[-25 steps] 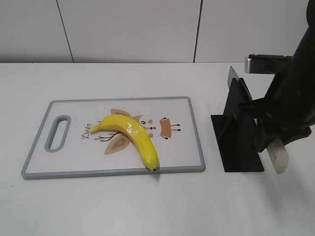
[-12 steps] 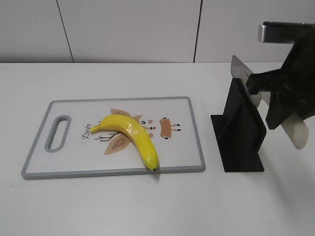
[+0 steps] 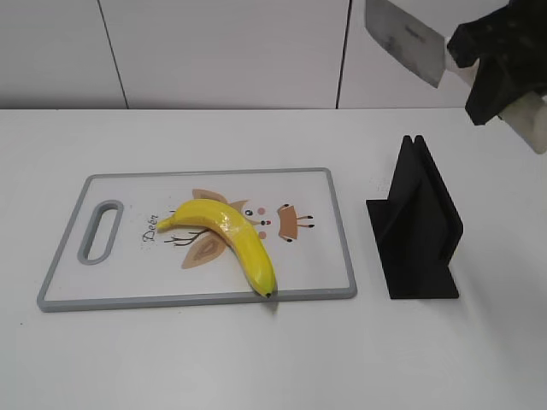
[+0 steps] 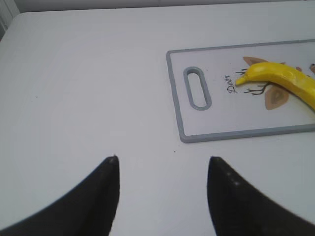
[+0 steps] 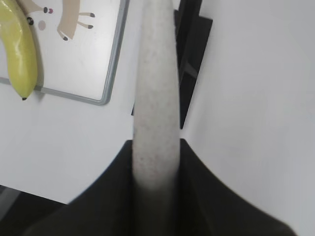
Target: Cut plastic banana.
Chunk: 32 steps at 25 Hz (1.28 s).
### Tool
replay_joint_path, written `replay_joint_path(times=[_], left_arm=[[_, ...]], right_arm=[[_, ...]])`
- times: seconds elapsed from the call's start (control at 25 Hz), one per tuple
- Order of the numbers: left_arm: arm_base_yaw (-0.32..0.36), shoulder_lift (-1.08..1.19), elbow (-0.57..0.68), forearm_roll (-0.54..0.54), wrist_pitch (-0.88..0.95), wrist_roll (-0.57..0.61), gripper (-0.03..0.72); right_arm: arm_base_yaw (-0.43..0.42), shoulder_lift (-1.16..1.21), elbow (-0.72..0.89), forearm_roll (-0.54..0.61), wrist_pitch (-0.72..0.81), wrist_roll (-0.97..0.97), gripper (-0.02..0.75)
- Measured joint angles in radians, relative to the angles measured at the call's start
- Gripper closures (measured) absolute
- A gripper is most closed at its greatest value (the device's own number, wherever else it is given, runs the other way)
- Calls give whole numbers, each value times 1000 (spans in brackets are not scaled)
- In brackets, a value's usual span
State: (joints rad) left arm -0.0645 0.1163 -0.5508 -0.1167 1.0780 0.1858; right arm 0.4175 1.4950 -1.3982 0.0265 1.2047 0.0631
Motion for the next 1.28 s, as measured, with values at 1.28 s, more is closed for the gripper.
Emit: replay_joint_path(times=[1.28], left_arm=[[-302,1556,-877,-272,-27,938,101]], right_arm=[[-29,434,-275,466,-23,-1429,569]])
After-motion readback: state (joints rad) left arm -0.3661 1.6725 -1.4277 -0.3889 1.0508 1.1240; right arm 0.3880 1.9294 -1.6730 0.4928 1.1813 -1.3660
